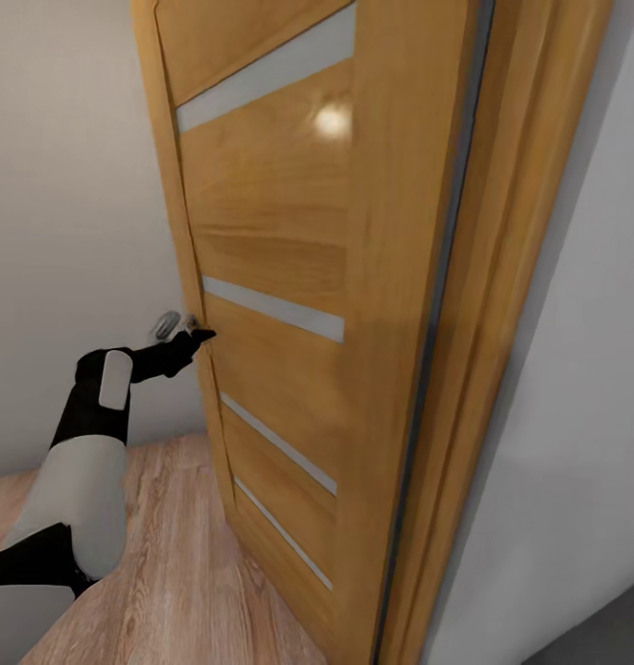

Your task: Move the two storage containers from the living room to the garage. In the garage, place one container on the floor and stack the other container on top of it (either order is fine).

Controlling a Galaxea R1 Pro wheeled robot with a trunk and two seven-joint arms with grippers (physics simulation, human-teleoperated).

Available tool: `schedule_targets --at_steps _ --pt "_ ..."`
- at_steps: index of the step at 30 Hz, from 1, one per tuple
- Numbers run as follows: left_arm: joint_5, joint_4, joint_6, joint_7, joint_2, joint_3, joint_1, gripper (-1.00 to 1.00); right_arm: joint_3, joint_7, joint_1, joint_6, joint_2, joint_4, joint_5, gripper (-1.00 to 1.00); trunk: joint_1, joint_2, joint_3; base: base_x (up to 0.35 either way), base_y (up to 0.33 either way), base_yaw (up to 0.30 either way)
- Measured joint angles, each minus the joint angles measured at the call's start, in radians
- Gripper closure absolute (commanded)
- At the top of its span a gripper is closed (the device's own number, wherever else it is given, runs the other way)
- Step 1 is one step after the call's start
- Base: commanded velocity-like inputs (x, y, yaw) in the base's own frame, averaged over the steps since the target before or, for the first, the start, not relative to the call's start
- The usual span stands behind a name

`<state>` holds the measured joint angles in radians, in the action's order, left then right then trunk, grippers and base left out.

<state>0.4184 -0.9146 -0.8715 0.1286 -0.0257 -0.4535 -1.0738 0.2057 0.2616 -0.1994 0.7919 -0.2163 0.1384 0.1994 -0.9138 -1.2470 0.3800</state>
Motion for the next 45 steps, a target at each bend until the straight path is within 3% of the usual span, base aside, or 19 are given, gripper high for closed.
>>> schedule_targets --at_steps 16,20,27,45 --pt "-0.001 0.010 0.000 0.001 0.000 -0.001 0.000 -1.00 -0.001 0.001 0.000 -0.001 -0.002 -0.005 -0.001 -1.00 0.000 0.000 0.000 0.046 0.040 -0.118" --pt "-0.001 -0.004 -0.008 -0.004 0.004 0.017 0.023 -1.00 -0.002 0.002 0.000 0.004 0.013 0.003 -0.002 -1.00 0.000 0.000 0.000 0.000 0.000 0.000" --pt "0.000 -0.004 -0.006 -0.004 -0.021 0.012 0.062 -1.00 -0.004 0.004 0.000 0.007 0.013 0.003 0.001 -1.00 0.000 0.000 0.000 0.000 0.000 0.000" --pt "0.000 -0.001 -0.006 -0.004 -0.023 0.012 0.075 -1.00 -0.003 0.003 0.000 0.008 0.013 0.003 0.001 -1.00 0.000 0.000 0.000 0.077 0.063 0.000"
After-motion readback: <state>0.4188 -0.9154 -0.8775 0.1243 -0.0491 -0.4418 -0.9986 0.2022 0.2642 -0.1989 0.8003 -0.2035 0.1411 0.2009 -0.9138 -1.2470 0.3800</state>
